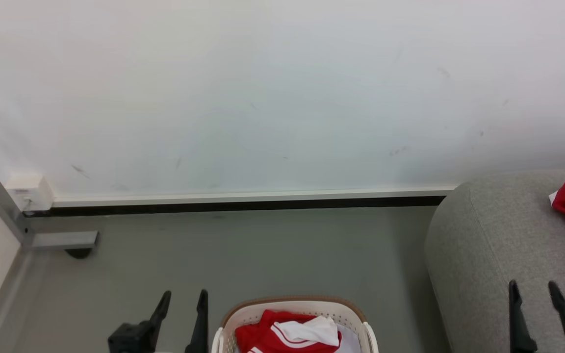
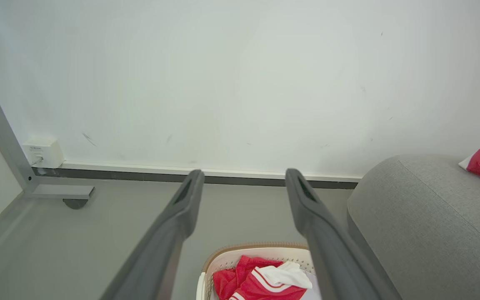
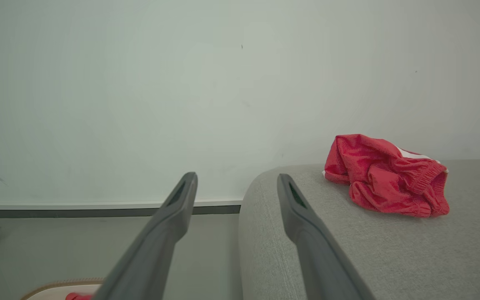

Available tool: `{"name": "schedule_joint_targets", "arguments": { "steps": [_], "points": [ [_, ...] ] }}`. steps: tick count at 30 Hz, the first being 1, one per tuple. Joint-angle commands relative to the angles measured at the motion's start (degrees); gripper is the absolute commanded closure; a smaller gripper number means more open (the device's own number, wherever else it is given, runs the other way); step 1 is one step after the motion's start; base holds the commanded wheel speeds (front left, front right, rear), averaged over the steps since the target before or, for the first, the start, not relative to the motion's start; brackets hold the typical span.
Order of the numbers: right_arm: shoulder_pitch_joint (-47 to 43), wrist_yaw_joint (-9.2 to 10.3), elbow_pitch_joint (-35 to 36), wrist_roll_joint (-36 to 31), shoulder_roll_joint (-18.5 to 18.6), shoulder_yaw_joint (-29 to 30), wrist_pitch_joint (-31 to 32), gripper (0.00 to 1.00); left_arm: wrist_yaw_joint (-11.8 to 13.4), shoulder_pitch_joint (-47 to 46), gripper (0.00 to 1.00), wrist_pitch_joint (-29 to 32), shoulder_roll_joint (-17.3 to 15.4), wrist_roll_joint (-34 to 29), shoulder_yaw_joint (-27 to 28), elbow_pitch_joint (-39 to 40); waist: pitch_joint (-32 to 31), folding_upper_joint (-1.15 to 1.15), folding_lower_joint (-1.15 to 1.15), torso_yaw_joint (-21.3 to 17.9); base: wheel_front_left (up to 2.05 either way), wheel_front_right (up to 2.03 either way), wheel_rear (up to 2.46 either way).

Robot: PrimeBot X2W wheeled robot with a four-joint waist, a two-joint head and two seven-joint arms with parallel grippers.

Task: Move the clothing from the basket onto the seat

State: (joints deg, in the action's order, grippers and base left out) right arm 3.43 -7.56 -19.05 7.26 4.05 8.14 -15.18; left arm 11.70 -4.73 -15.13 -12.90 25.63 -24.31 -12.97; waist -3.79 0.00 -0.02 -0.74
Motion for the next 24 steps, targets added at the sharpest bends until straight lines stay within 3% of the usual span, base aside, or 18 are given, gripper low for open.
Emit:
{"name": "schedule_joint_targets", "arguments": {
  "steps": [1, 10, 24],
  "points": [
    [-1.2, 0.14, 0.1, 0.7, 0.0, -0.3, 0.1, 0.0, 0.0, 1.3, 0.0, 0.0, 0.3, -1.0, 0.8, 0.3, -0.6, 0.0, 0.02, 0.4, 0.0, 0.0, 0.0],
    [-5.4, 0.14, -1.6, 2.3, -1.1, -2.6, 0.1, 0.0, -2.4, 6.8, 0.0, 0.0, 2.9, -5.6, 6.1, 2.1, -2.0, 0.0, 0.02, 0.2, 0.0, 0.0, 0.0],
    [-4.4, 0.14, -2.2, 3.4, -1.1, -3.8, 0.1, 0.0, -6.4, 6.9, 0.0, 0.0, 6.2, -10.0, 10.1, 1.1, -1.6, 0.0, 0.02, 0.7, 0.0, 0.0, 0.0]
  ]
}}
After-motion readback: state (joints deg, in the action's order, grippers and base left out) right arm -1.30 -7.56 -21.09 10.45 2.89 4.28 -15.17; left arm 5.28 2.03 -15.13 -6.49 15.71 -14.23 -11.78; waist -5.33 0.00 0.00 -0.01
